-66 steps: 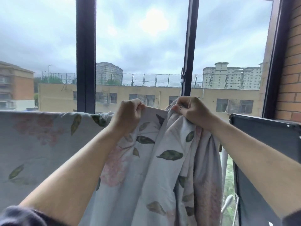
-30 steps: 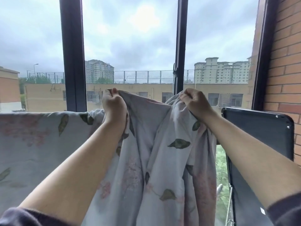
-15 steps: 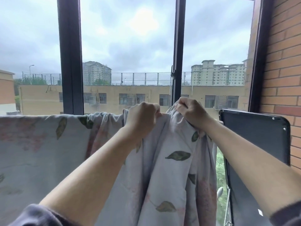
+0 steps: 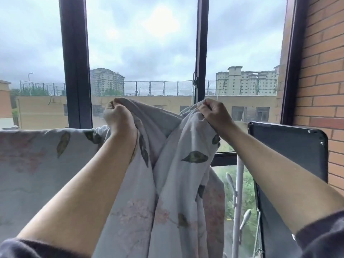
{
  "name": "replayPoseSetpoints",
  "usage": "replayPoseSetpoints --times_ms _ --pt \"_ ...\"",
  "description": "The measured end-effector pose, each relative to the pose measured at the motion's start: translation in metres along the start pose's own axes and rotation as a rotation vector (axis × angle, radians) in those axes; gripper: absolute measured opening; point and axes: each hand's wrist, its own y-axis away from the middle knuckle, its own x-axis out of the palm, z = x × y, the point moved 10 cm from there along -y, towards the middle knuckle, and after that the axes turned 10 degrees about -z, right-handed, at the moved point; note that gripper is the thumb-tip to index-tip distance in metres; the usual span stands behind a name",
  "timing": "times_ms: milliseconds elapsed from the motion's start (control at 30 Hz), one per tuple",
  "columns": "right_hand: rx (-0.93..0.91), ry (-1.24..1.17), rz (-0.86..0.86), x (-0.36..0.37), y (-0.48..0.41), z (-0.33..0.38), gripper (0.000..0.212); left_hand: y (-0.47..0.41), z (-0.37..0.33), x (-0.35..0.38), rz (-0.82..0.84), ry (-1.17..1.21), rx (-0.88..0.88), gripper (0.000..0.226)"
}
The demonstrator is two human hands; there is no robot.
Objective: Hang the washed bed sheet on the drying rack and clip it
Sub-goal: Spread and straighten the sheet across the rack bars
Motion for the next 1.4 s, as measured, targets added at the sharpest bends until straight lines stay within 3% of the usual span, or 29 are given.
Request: replayPoseSetpoints --times_ms 100,200,267,367,533,633,733,833,933,1000,1067,1133,1200,1300,1333,1400 --pt "-0.048 0.126 0.068 0.017 0.006 -0.009 0.023 0.006 -0.016 0.013 0.099 -0.348 0.220 0.025" --pt "-0.089 0.228 0.131 0.026 0.009 -0.008 0.024 0.052 -0.042 0.044 0.320 -0.701 0.799 0.016" --pt "-0.103 0.241 0.141 0.025 0.011 -0.006 0.026 0.094 -0.030 0.068 0.574 -0.891 1.078 0.013" --pt "-0.116 0.198 0.126 0.019 0.012 -0.002 0.031 0.116 0.009 0.077 0.787 -1.226 1.231 0.029" --pt "-0.085 0.064 0.045 -0.004 0.010 0.002 0.025 0.106 0.004 0.070 0.764 -1.051 1.135 0.029" --pt "-0.056 0.027 -0.017 -0.017 0.003 -0.001 0.027 0.087 -0.006 0.063 0.634 -1.032 1.159 0.028" --pt "0.017 -0.023 -0.109 -0.035 -0.007 -0.009 0.021 0.062 -0.019 0.052 0.496 -0.909 1.022 0.027" --pt "0.109 -0.104 -0.097 -0.036 -0.008 -0.019 0.021 0.042 -0.026 0.045 0.378 -0.757 0.737 0.029" --pt "0.089 -0.017 0.001 -0.022 -0.002 -0.023 0.027 0.014 -0.013 0.023 0.212 -0.413 0.255 0.025" --pt "0.119 0.005 -0.061 -0.030 -0.003 -0.037 0.029 -0.002 -0.003 0.000 0.074 -0.109 -0.048 0.021" --pt "0.155 0.045 -0.140 -0.043 -0.006 -0.055 0.032 -0.020 -0.005 -0.016 -0.054 0.122 -0.174 0.025" --pt "0.171 0.105 -0.082 -0.037 -0.006 -0.064 0.029 -0.038 -0.020 -0.025 -0.108 -0.086 -0.032 0.034" --pt "0.135 0.147 0.031 -0.020 -0.002 -0.059 0.024 -0.030 -0.047 -0.013 -0.050 -0.497 0.343 0.029" --pt "0.035 0.175 0.096 -0.007 0.003 -0.041 0.027 0.034 -0.058 0.029 0.215 -0.861 0.982 0.017" --pt "0.015 0.176 0.086 -0.008 0.004 -0.038 0.029 0.058 -0.048 0.041 0.340 -0.914 1.106 0.015" --pt "0.013 0.179 0.073 -0.013 0.004 -0.042 0.028 0.096 -0.015 0.063 0.633 -0.992 1.170 0.018"
